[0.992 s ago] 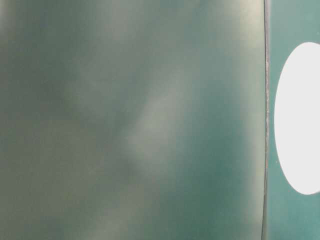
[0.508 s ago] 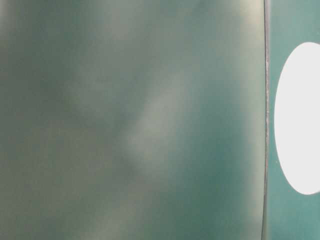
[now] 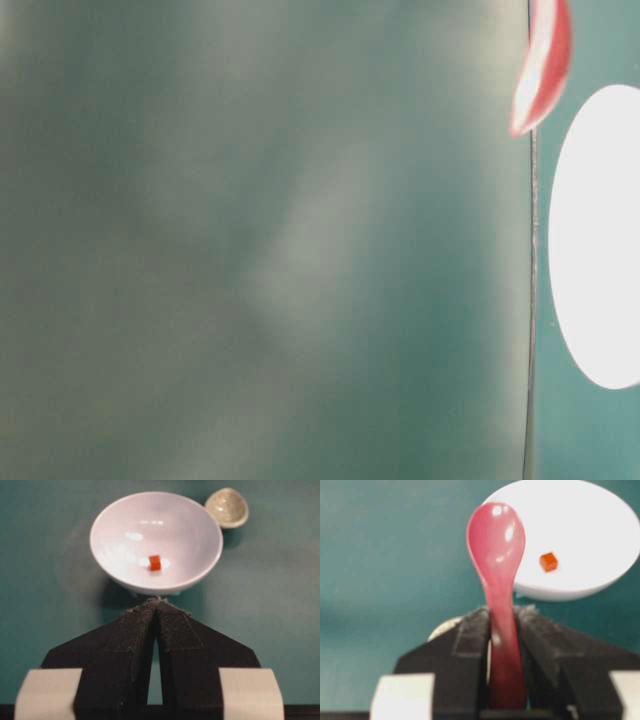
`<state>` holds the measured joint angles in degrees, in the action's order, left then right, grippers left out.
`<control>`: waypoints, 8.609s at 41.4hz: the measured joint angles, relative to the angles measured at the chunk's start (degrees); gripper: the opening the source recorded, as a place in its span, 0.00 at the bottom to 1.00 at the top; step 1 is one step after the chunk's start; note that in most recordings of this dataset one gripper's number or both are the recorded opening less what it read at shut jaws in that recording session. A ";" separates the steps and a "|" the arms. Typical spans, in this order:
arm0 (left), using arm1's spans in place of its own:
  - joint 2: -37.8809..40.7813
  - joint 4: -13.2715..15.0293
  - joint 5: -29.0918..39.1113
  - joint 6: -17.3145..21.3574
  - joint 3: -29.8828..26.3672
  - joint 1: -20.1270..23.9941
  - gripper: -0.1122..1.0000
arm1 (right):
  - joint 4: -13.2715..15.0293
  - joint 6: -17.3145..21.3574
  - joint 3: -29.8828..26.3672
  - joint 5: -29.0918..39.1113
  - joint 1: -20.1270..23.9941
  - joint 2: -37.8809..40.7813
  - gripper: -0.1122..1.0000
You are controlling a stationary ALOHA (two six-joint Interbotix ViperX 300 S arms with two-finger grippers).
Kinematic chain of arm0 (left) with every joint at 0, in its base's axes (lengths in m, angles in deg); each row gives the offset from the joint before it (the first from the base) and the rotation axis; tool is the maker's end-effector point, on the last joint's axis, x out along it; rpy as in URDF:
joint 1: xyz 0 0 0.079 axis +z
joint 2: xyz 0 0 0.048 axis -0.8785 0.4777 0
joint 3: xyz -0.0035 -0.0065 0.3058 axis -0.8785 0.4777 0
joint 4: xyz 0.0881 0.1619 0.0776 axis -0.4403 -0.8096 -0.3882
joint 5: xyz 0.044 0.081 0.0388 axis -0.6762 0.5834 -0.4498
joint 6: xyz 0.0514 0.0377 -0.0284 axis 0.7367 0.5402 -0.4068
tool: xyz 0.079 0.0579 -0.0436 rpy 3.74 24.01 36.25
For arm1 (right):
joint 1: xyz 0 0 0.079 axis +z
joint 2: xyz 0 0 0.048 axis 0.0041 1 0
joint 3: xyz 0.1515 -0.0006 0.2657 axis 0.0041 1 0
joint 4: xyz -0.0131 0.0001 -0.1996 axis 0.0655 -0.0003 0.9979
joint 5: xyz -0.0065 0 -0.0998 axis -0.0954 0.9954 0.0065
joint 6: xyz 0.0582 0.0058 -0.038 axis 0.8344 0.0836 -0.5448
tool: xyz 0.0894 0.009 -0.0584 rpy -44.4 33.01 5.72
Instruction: Grip the spoon and scoop the red block from the bowl with right arm.
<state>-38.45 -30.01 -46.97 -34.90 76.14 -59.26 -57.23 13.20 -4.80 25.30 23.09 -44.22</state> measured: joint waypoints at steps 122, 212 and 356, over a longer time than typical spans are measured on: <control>0.00 -0.09 -0.09 -0.09 0.00 0.70 0.10 | 42.54 20.92 -48.43 83.23 -30.94 27.51 0.32; 0.00 -0.09 0.00 0.00 0.00 0.70 0.10 | 42.89 21.71 -52.38 77.96 -30.15 27.33 0.32; -0.09 -0.09 -0.09 0.00 0.00 0.70 0.10 | 43.33 24.43 -58.71 80.16 -30.76 31.55 0.32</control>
<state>-38.53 -30.09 -47.06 -34.90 76.14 -58.56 -13.90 37.64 -63.51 105.46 -7.67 -12.67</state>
